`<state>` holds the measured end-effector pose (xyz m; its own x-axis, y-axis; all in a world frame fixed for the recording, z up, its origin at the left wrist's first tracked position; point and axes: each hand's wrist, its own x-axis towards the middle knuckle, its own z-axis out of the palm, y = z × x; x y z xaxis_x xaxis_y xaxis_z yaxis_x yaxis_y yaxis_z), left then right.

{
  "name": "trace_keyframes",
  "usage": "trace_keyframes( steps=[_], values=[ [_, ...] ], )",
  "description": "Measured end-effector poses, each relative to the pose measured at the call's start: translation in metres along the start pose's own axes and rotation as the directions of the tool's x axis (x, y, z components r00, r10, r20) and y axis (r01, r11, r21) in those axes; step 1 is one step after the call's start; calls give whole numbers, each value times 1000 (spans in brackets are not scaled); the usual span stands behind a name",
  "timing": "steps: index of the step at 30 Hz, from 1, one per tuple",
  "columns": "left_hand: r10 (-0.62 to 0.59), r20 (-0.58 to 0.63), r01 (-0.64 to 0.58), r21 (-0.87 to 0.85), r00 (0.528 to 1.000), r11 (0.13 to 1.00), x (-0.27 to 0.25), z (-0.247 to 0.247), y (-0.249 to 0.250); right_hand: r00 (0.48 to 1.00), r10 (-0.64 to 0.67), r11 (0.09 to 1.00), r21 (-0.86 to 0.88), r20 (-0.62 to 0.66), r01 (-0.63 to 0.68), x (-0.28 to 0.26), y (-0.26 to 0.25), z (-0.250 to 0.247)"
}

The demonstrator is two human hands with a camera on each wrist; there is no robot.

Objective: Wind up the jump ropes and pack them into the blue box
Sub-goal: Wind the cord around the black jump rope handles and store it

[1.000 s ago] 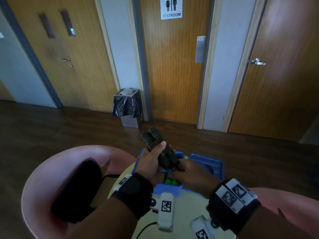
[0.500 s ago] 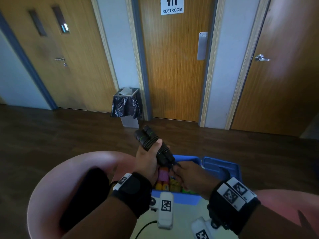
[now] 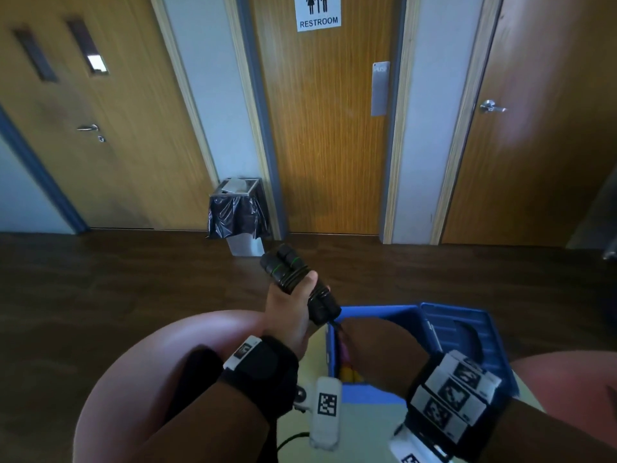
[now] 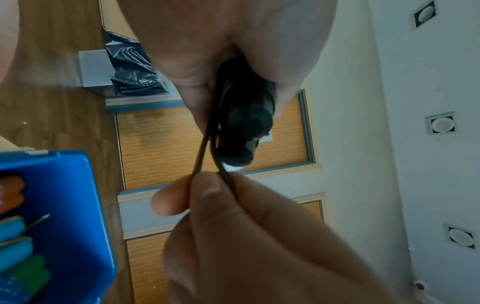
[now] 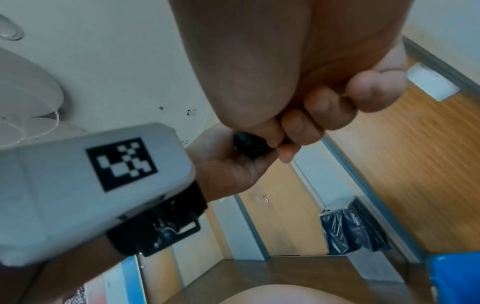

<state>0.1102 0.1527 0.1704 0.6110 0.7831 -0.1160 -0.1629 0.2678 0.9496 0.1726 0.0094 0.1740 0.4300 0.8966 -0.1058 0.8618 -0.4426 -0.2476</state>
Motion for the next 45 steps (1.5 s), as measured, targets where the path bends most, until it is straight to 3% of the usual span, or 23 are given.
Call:
trace_keyframes(
  steps=[2,4,6,8,10,14,20,23,25,31,34,36,38,40,43,44,45],
  values=[
    [144,32,-148,169,989,975,3,-10,-2,1000,1,999,-46,11,-1,3,-12,3],
    [303,99,-318,364,948,875,1,-17,0,1000,8,997,-83,24,-6,8,-20,3],
    [383,215,-439,462,898,771,-3,-22,5,1000,11,993,-119,29,-7,11,-21,2],
    [384,322,-500,503,865,705,-1,-28,7,998,36,985,-171,52,-26,14,-22,-1],
    [371,346,-506,523,862,686,4,-34,7,993,44,975,-221,113,-19,18,-25,-5],
    [306,355,-458,512,883,727,13,-43,4,977,15,942,-330,215,58,22,-34,-17],
    [175,544,-484,499,821,719,14,-48,16,957,-42,881,-442,286,170,26,-45,-37],
    [121,611,-469,450,782,760,16,-53,20,956,-89,874,-439,278,209,29,-46,-46],
    [103,614,-441,431,783,787,16,-56,22,950,-83,886,-415,301,209,30,-45,-46],
    [63,631,-429,448,773,784,26,-68,21,958,-70,943,-294,277,154,31,-46,-49],
    [29,524,-288,421,851,860,27,-63,24,987,-106,991,-66,121,115,29,-46,-54],
    [3,481,-155,276,877,949,24,-56,25,997,-70,982,170,-37,76,29,-45,-54],
    [-2,432,-54,117,902,992,24,-52,24,993,28,916,401,-117,22,29,-47,-52],
    [-19,372,33,-31,928,999,21,-50,25,987,139,790,610,-85,-58,29,-51,-51],
    [-57,400,112,-115,915,987,15,-46,27,961,198,436,861,193,-262,29,-56,-61],
    [-48,436,102,-101,899,990,12,-47,30,952,146,397,866,269,-305,28,-55,-66],
    [-41,488,82,-64,872,995,10,-47,33,937,88,440,831,338,-341,26,-54,-71]
  ],
)
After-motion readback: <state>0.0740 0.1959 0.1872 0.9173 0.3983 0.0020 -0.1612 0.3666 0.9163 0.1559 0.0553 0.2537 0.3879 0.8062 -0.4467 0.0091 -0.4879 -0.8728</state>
